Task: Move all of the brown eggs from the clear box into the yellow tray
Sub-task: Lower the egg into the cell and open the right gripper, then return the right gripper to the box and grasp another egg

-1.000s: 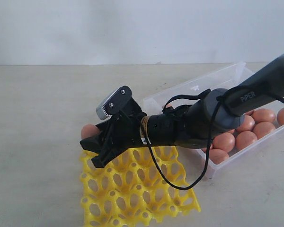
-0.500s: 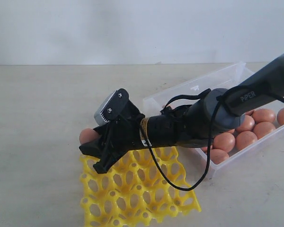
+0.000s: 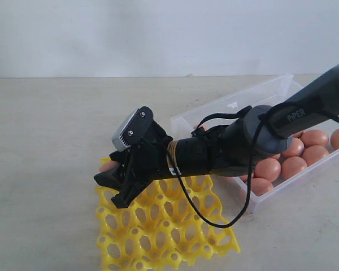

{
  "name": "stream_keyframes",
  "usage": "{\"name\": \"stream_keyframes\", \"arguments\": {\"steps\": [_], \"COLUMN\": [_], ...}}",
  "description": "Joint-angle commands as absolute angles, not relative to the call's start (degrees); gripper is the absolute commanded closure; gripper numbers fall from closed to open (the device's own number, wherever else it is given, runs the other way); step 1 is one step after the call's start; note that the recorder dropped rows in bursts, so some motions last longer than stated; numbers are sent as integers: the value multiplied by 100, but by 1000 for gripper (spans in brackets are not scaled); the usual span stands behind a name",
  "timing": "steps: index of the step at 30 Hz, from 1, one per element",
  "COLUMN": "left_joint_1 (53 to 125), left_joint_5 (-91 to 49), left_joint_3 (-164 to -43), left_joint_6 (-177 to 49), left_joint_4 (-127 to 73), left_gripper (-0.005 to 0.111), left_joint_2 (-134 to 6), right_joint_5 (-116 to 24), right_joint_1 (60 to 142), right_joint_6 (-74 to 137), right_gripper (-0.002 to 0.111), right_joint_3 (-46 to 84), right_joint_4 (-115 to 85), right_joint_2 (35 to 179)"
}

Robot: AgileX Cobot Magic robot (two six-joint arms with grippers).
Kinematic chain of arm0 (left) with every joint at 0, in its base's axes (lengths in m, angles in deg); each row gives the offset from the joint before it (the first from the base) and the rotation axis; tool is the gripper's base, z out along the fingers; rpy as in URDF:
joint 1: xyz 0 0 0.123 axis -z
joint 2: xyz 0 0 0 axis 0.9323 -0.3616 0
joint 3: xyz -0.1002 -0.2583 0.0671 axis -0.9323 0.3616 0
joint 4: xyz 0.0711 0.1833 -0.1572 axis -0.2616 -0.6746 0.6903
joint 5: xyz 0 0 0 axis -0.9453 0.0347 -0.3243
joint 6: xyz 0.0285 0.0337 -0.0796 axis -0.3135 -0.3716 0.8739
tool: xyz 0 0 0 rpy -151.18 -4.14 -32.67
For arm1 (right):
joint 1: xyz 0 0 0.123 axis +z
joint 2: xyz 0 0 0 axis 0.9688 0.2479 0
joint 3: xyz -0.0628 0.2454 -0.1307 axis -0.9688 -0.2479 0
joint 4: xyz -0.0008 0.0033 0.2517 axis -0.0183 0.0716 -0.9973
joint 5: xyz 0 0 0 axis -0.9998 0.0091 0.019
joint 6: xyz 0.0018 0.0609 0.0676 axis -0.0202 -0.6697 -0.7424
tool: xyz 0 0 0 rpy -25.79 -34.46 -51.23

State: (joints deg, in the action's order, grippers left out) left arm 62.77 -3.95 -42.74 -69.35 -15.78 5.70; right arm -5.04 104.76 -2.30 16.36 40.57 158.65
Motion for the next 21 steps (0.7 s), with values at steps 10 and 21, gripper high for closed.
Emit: {"name": "stream_keyframes", "arguments": {"steps": [10,21], "left_joint_1": [6259,6259], "left_joint_5": [-435,-435], "left_joint_3": [-4282,-4282], "left_joint_6": [-6976,-6976], "left_joint_4": [-1549,-1549], "left_gripper": [103,103], "left_joint_2": [583,583], "right_joint_5": [-4487,-9849], "right_joint_1": [10178,8029], "right_joint_6": [2373,4332], "right_gripper": [58,58], "right_joint_3": [2061,4248], "right_joint_4": [-64,-2705], "right_joint_2": [13749,14805]}}
